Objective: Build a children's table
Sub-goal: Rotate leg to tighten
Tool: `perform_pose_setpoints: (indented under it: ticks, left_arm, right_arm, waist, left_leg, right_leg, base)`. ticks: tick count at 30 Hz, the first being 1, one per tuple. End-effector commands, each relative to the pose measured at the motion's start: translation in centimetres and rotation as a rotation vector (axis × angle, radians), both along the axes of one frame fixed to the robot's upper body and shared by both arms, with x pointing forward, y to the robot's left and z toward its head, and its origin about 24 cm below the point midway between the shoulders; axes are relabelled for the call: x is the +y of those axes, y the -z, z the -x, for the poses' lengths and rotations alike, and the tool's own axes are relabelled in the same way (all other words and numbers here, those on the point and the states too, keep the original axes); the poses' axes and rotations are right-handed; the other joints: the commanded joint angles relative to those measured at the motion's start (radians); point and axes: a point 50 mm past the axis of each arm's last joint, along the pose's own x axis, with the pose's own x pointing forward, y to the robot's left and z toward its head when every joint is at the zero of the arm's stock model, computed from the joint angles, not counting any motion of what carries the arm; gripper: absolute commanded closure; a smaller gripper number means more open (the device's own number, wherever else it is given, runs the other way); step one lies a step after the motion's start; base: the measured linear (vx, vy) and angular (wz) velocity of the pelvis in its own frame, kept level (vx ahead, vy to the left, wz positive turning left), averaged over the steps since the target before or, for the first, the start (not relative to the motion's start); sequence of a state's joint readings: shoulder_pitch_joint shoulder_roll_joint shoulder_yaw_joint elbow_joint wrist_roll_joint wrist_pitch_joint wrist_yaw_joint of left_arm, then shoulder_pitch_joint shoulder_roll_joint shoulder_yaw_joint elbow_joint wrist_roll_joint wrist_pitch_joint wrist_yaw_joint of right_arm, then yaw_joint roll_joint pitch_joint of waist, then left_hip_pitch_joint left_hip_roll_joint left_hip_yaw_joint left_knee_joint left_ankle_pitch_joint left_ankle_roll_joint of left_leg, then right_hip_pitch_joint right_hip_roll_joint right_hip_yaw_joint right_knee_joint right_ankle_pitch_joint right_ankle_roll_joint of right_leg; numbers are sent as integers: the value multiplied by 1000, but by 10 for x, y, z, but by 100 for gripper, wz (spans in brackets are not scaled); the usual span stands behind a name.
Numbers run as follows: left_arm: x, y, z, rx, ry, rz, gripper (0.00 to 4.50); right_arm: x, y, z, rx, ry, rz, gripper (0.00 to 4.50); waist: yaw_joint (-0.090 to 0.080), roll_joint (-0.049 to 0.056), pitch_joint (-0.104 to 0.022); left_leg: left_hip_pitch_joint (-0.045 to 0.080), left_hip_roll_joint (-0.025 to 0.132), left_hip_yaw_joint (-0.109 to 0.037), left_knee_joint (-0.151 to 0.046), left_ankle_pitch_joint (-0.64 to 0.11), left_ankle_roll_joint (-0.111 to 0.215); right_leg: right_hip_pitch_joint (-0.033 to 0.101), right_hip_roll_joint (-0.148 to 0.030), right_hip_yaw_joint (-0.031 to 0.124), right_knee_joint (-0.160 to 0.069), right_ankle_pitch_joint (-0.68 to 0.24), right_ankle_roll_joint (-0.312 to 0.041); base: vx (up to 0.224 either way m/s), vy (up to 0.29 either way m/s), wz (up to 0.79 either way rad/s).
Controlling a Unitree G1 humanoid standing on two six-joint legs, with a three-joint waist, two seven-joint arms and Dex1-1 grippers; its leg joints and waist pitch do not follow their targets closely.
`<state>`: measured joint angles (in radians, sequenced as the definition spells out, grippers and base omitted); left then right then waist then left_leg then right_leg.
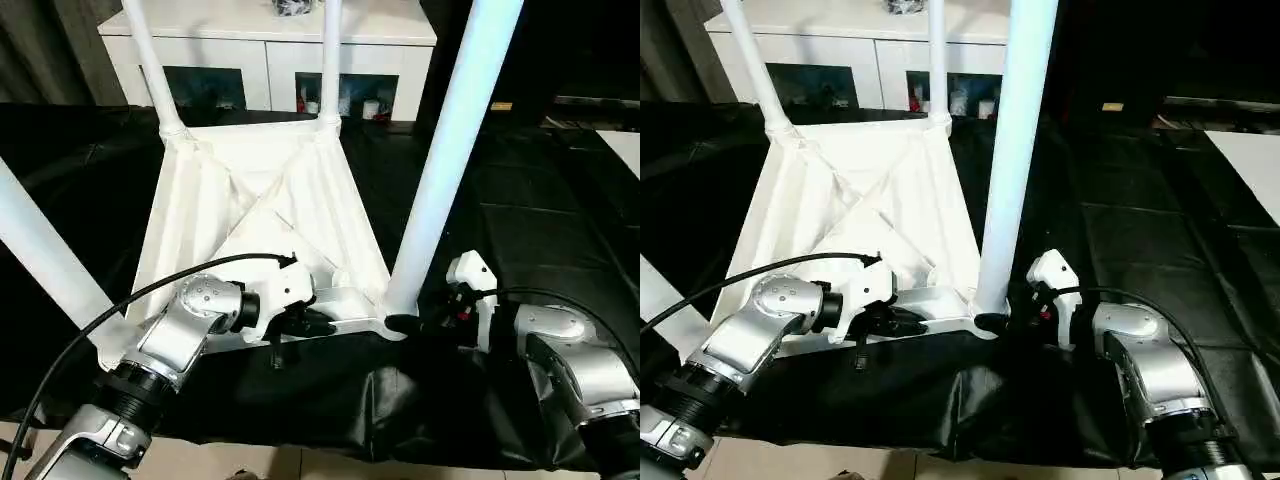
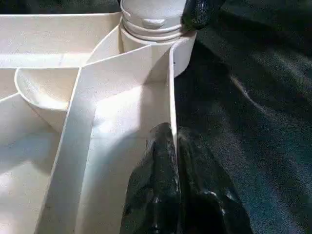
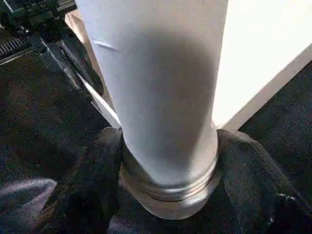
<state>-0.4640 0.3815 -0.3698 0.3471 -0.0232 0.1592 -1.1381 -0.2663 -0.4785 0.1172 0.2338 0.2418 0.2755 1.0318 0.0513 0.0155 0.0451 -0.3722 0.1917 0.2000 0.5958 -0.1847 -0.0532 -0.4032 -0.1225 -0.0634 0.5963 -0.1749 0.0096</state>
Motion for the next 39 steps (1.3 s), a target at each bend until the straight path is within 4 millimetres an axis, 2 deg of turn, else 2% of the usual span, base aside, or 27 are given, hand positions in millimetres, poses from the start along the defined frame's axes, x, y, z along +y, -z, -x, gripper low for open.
perform_pose_setpoints:
  ticks: [1,5,7,8,9,10,11,12,15,17,18,20,22,24,26,27,28,29,30,31,32,33,34,35,37,38,39]
  left_arm:
    - [-4,10,6,36,29,-24,450]
    - [-4,12,6,39,7,-36,450]
    - [-14,21,-2,31,-126,-67,450]
    - [-16,22,-3,31,-145,-69,450]
    - [-21,24,-5,25,-179,-77,450]
    - [-25,25,-8,17,-212,-84,450]
    - [-27,25,-9,12,-229,-86,450]
    - [-35,26,-15,-9,-298,-91,450]
    - [-53,25,-27,-39,-435,-76,450]
    - [-61,23,-31,-53,-489,-68,450]
    - [-63,22,-33,-60,-504,-66,450]
    - [-64,21,-37,-72,-523,-71,450]
    - [-64,20,-37,-72,-516,-69,450]
    - [-57,21,-37,-82,-505,-85,450]
    - [-56,21,-37,-79,-501,-87,450]
    - [-53,21,-37,-87,-483,-86,450]
    - [-53,21,-37,-88,-480,-86,450]
    - [-49,20,-36,-90,-453,-85,450]
    - [-40,20,-31,-74,-404,-82,450]
    - [-36,20,-30,-74,-383,-87,450]
    - [-34,20,-29,-75,-370,-92,450]
    - [-34,20,-29,-75,-370,-92,450]
    - [-27,20,-24,-52,-303,-96,450]
    - [-26,20,-23,-51,-301,-96,450]
    - [-18,20,-13,3,-180,-84,450]
    - [-16,19,-10,20,-141,-79,450]
    - [-16,18,-5,30,-76,-64,450]
  right_arm:
    - [13,-1,1,-5,-64,-28,183]
    - [15,1,-4,-29,14,-33,184]
    - [32,11,-24,-62,350,-18,184]
    - [34,11,-26,-55,387,-27,184]
    - [40,14,-30,-45,481,-25,185]
    - [45,16,-33,-35,547,-23,185]
    - [48,16,-34,-33,566,-22,185]
    - [59,18,-37,-27,642,-19,186]
    - [82,21,-43,4,738,-24,186]
    - [94,21,-45,-1,741,-8,186]
    - [101,19,-45,-25,695,2,186]
    - [111,8,-46,-46,647,-100,132]
    - [109,1,-46,-75,644,-130,116]
    - [100,-6,-48,-145,630,-113,107]
    - [96,-8,-49,-156,632,-108,94]
    - [90,-11,-50,-183,627,-92,75]
    - [88,-11,-50,-188,627,-90,72]
    - [79,-15,-49,-219,564,-50,63]
    - [60,-19,-44,-259,440,31,63]
    - [53,-20,-40,-247,384,41,63]
    - [48,-21,-37,-237,355,40,63]
    - [48,-21,-37,-237,355,40,63]
    - [35,-22,-27,-230,223,80,63]
    - [35,-22,-26,-229,219,82,63]
    - [21,-19,-6,-183,21,145,63]
    - [18,-18,0,-163,-30,155,63]
    - [16,-18,5,-157,-68,164,63]
  waist:
    - [-2,-18,-63]
    - [-4,-17,-63]
    - [-18,-13,-53]
    - [-24,-13,-52]
    - [-33,-15,-54]
    - [-37,-15,-54]
    - [-41,-16,-54]
    - [-51,-14,-53]
    - [-55,-15,-53]
    - [-56,-10,-51]
    - [-55,-10,-55]
    - [-53,-12,-54]
    - [-50,-13,-56]
    - [-54,-13,-59]
    - [-64,-13,-59]
    - [-65,-10,-59]
    - [-62,-13,-58]
    - [-61,-12,-60]
    - [-53,-13,-61]
    - [-48,-12,-60]
    - [-36,-11,-60]
    - [-34,-11,-60]
    - [-34,-8,-62]
    - [-27,-12,-63]
    - [-21,-13,-64]
    - [-12,-13,-65]
    - [-12,-10,-65]
  left_leg:
    - [10,33,-12,-72,-209,63]
    - [10,33,-12,-72,-213,59]
    - [7,30,-14,-83,-263,17]
    - [9,28,-16,-85,-296,0]
    - [12,26,-26,-87,-348,-29]
    - [10,26,-29,-89,-350,-39]
    - [11,24,-29,-90,-360,-42]
    - [25,22,-29,-86,-415,-49]
    - [23,19,-33,-87,-436,-42]
    - [28,18,-32,-87,-458,-37]
    - [29,18,-35,-88,-462,-31]
    - [22,19,-34,-92,-453,-21]
    - [24,18,-31,-90,-442,-10]
    - [5,19,-35,-95,-414,-1]
    - [-5,20,-38,-97,-397,4]
    - [0,20,-37,-96,-402,7]
    - [7,20,-35,-93,-404,6]
    - [15,20,-31,-89,-401,12]
    - [11,24,-33,-90,-381,21]
    - [10,28,-31,-90,-366,26]
    - [16,31,-26,-87,-359,40]
    - [18,29,-21,-83,-353,44]
    - [15,28,-21,-83,-343,44]
    - [8,32,-23,-84,-307,48]
    - [9,33,-22,-83,-279,58]
    - [6,35,-24,-81,-248,67]
    - [8,37,-23,-81,-235,76]
  right_leg:
    - [44,-19,32,-62,-220,-219]
    - [42,-19,32,-62,-219,-218]
    - [36,-17,31,-70,-309,-195]
    - [35,-18,29,-76,-362,-183]
    - [38,-20,24,-83,-449,-148]
    - [39,-20,25,-83,-460,-134]
    - [36,-15,24,-85,-466,-126]
    - [19,-17,25,-99,-510,-115]
    - [21,-16,21,-109,-545,-92]
    - [15,-13,17,-116,-555,-84]
    - [21,-14,14,-117,-533,-85]
    - [24,-13,16,-117,-502,-84]
    - [22,-14,19,-116,-490,-88]
    - [37,-16,19,-106,-443,-91]
    - [44,-17,17,-101,-413,-95]
    - [37,-17,18,-104,-417,-106]
    - [34,-17,18,-108,-423,-108]
    - [26,-17,25,-106,-396,-133]
    - [37,-15,24,-101,-363,-143]
    - [39,-15,27,-99,-336,-148]
    - [35,-13,31,-95,-304,-163]
    - [29,-14,35,-94,-290,-177]
    - [32,-13,35,-91,-281,-185]
    - [43,-15,34,-86,-258,-187]
    - [43,-16,35,-81,-229,-197]
    - [50,-17,35,-75,-196,-203]
    - [46,-16,37,-71,-157,-220]
  base:
    - [0,0,0]
    - [0,0,0]
    - [0,0,0]
    - [0,0,0]
    - [0,0,0]
    - [-54,6,-11]
    - [0,0,0]
    - [0,0,0]
    - [0,0,0]
    - [0,0,0]
    - [0,0,0]
    - [0,0,0]
    - [0,0,0]
    - [0,0,0]
    - [0,0,0]
    - [0,0,0]
    - [0,0,0]
    - [0,0,0]
    - [0,0,0]
    - [0,0,0]
    - [0,0,0]
    - [0,0,0]
    - [0,0,0]
    - [0,0,0]
    - [0,0,0]
    - [59,-6,0]
    - [59,-6,0]
